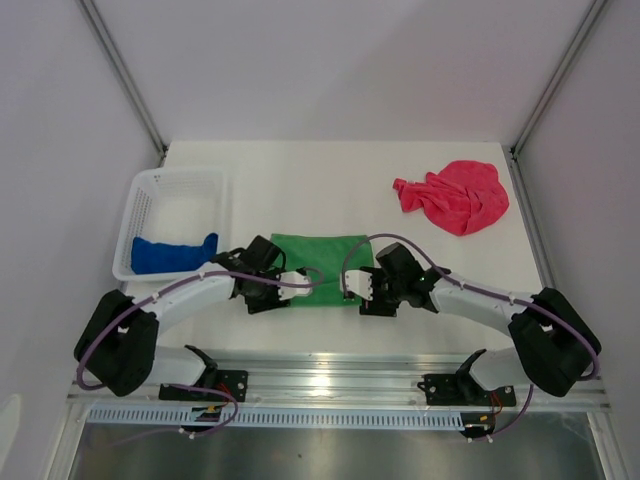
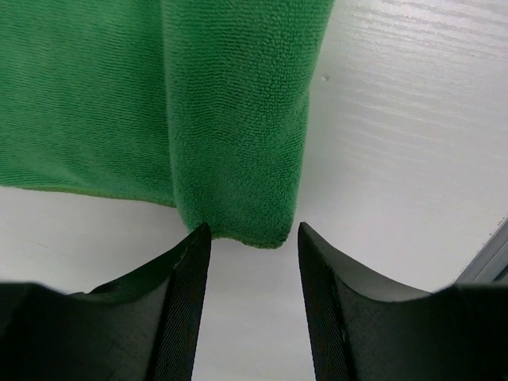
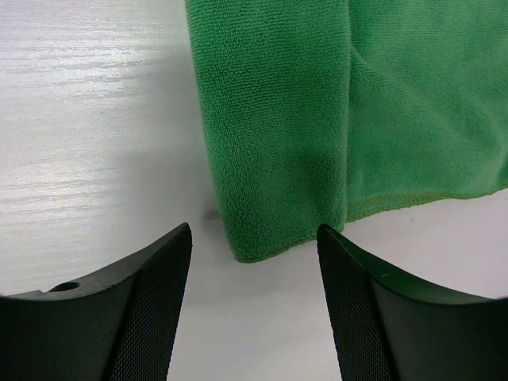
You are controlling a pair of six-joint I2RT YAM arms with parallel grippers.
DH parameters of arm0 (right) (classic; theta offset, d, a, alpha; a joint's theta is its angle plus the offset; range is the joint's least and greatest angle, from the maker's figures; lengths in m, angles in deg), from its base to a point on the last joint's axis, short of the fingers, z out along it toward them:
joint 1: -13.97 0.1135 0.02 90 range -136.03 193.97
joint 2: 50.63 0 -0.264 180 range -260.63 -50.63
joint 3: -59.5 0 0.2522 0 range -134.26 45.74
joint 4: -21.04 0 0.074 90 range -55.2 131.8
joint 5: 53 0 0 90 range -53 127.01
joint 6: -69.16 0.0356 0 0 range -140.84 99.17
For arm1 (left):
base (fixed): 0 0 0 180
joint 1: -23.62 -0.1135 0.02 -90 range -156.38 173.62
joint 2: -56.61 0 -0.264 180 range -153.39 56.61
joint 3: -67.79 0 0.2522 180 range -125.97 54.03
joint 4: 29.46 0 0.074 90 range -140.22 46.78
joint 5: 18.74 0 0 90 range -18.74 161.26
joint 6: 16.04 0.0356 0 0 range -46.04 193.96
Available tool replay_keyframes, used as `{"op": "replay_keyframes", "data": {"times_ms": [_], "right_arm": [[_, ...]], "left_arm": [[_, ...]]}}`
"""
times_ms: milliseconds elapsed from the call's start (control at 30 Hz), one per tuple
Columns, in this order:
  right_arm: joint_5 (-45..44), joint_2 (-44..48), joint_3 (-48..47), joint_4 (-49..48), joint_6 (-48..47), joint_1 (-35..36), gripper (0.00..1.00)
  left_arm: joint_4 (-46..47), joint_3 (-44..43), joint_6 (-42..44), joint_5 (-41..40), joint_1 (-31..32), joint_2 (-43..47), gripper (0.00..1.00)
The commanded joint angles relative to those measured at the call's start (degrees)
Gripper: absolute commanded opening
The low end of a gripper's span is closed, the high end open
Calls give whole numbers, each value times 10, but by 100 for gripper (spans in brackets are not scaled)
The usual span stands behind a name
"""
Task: Roll the towels
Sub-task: Roll the towel
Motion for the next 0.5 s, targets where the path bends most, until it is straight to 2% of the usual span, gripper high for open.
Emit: {"op": "replay_keyframes", "data": {"times_ms": [0, 167, 233, 400, 467], "right_arm": [[3, -13, -3, -18, -12, 3, 67], [3, -49, -17, -4, -6, 3, 65], [2, -58, -19, -3, -4, 3, 61], [-7, -75, -31, 18, 2, -3, 43], [-7, -71, -32, 19, 3, -4, 44]], "left_arm": [[25, 17, 3, -5, 5, -17, 51], [29, 16, -3, 0, 4, -36, 51], [41, 14, -8, -11, 4, -46, 50], [55, 14, -26, -28, 4, -55, 47], [65, 13, -37, -49, 2, -49, 47]]}}
